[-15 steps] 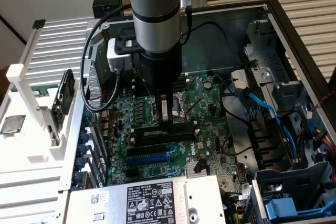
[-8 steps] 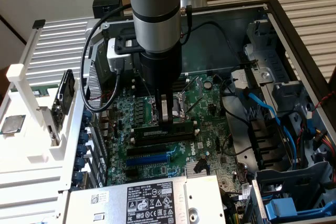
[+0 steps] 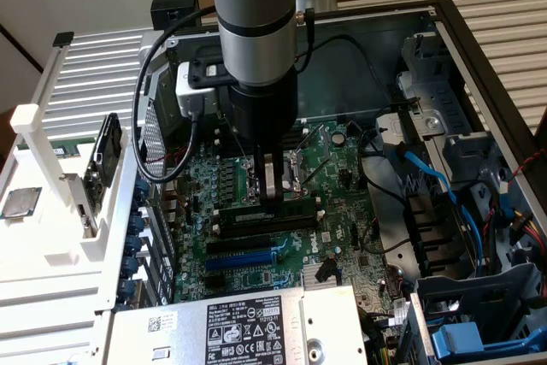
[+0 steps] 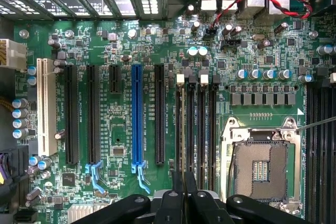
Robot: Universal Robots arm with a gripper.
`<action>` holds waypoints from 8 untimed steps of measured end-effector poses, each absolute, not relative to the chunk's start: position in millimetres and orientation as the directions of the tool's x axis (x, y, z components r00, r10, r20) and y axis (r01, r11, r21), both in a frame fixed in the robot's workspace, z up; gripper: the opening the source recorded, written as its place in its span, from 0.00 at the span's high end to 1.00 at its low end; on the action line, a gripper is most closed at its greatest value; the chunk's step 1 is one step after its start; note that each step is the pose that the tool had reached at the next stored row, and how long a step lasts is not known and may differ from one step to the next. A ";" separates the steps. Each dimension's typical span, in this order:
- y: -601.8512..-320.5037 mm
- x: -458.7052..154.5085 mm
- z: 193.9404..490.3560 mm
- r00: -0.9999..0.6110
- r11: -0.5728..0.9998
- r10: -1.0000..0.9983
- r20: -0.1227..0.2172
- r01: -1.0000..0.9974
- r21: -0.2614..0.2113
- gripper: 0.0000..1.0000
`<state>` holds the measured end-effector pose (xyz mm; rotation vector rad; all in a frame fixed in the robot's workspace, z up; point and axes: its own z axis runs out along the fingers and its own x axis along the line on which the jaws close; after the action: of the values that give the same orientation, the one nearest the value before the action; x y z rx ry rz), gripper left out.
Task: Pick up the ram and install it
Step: 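Insert the ram into the slot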
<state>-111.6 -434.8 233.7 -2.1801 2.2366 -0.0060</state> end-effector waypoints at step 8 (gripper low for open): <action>-434.7 -113.0 233.6 -0.024 0.024 -1.000 -0.010 -1.000 -0.015 0.88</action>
<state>-113.0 -434.7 233.6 -2.1820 2.2347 -0.0060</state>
